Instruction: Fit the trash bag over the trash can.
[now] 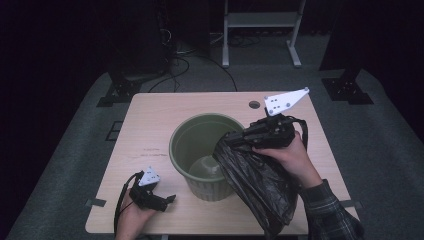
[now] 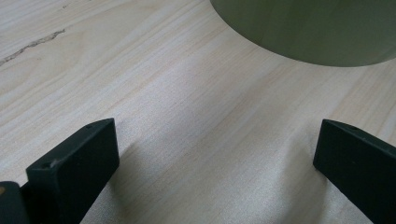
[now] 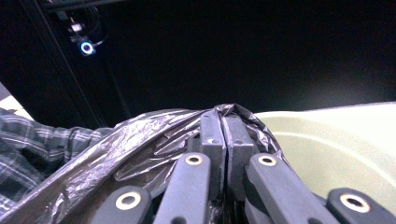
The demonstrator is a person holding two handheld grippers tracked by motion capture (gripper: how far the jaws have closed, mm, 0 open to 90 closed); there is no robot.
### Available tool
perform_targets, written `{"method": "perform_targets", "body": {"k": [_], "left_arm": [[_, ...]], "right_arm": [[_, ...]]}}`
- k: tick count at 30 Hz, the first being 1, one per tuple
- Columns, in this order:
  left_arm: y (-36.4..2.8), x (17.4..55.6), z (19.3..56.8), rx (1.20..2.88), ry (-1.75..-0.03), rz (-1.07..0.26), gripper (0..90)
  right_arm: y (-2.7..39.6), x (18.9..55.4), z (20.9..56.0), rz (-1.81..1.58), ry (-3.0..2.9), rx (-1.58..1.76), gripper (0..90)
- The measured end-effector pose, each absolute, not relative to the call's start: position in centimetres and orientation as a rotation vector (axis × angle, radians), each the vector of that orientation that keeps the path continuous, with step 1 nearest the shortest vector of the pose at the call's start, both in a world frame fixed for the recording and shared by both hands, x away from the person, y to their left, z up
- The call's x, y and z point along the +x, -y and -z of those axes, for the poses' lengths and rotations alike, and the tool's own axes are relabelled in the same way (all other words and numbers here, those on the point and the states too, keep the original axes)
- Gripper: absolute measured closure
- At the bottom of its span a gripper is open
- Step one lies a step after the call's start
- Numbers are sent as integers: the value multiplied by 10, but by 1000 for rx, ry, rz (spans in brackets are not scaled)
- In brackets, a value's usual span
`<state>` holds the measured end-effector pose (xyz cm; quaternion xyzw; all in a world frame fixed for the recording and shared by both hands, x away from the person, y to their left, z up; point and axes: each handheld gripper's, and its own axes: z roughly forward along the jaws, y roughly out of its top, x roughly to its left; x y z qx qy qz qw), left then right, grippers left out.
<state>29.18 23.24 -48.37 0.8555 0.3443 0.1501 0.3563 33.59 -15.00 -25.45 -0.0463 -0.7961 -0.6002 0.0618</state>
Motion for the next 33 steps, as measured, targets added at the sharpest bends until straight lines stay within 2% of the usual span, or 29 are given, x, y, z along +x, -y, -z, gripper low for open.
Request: {"method": "perform_targets", "body": {"k": [12, 33], "left_arm": [[-232, 292, 484, 2209, -889, -388, 0], [-232, 292, 484, 2207, -890, -388, 0]], "right_arm": [[112, 352, 239, 1780, 2405, -100, 890], [31, 383, 233, 1778, 2295, -25, 889]]}}
